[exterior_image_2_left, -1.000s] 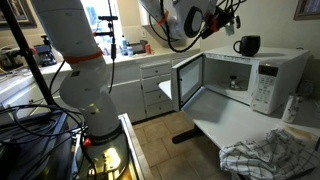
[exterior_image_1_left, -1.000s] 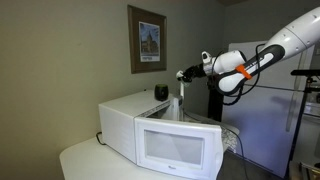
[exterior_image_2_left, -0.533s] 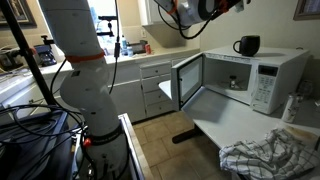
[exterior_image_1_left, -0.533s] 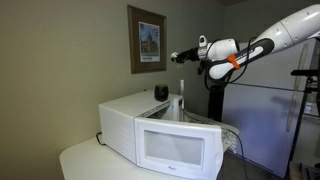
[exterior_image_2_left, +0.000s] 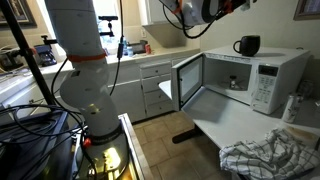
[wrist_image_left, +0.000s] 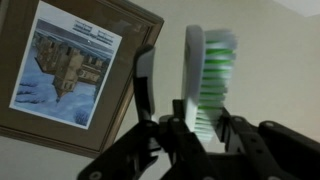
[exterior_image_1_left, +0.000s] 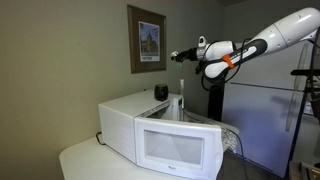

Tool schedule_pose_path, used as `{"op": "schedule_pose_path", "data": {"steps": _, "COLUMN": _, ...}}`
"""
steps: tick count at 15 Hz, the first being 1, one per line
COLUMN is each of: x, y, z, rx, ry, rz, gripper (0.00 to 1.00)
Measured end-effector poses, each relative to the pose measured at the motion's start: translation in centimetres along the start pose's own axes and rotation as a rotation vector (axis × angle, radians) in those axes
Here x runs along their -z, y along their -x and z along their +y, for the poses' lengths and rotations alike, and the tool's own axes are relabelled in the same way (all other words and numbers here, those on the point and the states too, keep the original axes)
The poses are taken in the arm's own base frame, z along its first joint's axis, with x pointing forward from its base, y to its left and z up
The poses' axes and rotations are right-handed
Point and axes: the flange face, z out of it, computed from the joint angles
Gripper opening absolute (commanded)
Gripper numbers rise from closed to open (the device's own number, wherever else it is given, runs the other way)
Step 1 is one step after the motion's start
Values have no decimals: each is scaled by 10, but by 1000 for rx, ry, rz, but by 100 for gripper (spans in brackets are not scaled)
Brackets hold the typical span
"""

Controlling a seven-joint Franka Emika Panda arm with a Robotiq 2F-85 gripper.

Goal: Pick up the brush on the table and place it inside the black cup on top of the microwave

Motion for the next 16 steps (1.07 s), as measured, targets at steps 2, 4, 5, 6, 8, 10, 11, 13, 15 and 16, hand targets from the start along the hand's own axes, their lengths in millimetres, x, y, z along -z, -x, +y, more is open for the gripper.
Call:
{"op": "schedule_pose_path", "data": {"steps": 2, "x": -17, "y": 12, "z": 5, "rx": -59, "ry": 33, "rz": 37, "gripper": 8}}
{"op": "schedule_pose_path", "data": {"steps": 4, "x": -40, "y": 24, "z": 5, "rx": -98, "ry": 48, "rz": 67, "gripper": 8}}
{"op": "schedule_pose_path", "data": {"steps": 5, "x": -51, "y": 29, "z": 5, "rx": -112, "ry": 52, "rz": 81, "gripper": 8}}
{"op": "schedule_pose_path", "data": {"steps": 6, "x": -62, "y": 33, "z": 4, "rx": -124, "ry": 53, "rz": 90, "gripper": 8}}
{"op": "schedule_pose_path", "data": {"steps": 8, "x": -81, "y": 40, "z": 0, "rx": -155, "ry": 53, "rz": 97, "gripper": 8}}
{"op": "schedule_pose_path", "data": {"steps": 10, "x": -95, "y": 49, "z": -8, "rx": -177, "ry": 46, "rz": 84, "gripper": 8}}
{"op": "schedule_pose_path", "data": {"steps": 11, "x": -98, "y": 53, "z": -12, "rx": -186, "ry": 40, "rz": 69, "gripper": 8}}
{"op": "schedule_pose_path", "data": {"steps": 13, "x": -104, "y": 62, "z": -21, "rx": -205, "ry": 25, "rz": 29, "gripper": 8}}
{"op": "schedule_pose_path", "data": {"steps": 15, "x": -108, "y": 69, "z": -25, "rx": -226, "ry": 19, "rz": -3, "gripper": 8}}
{"op": "schedule_pose_path", "data": {"steps": 16, "x": -109, "y": 72, "z": -28, "rx": -230, "ry": 17, "rz": -3, "gripper": 8}}
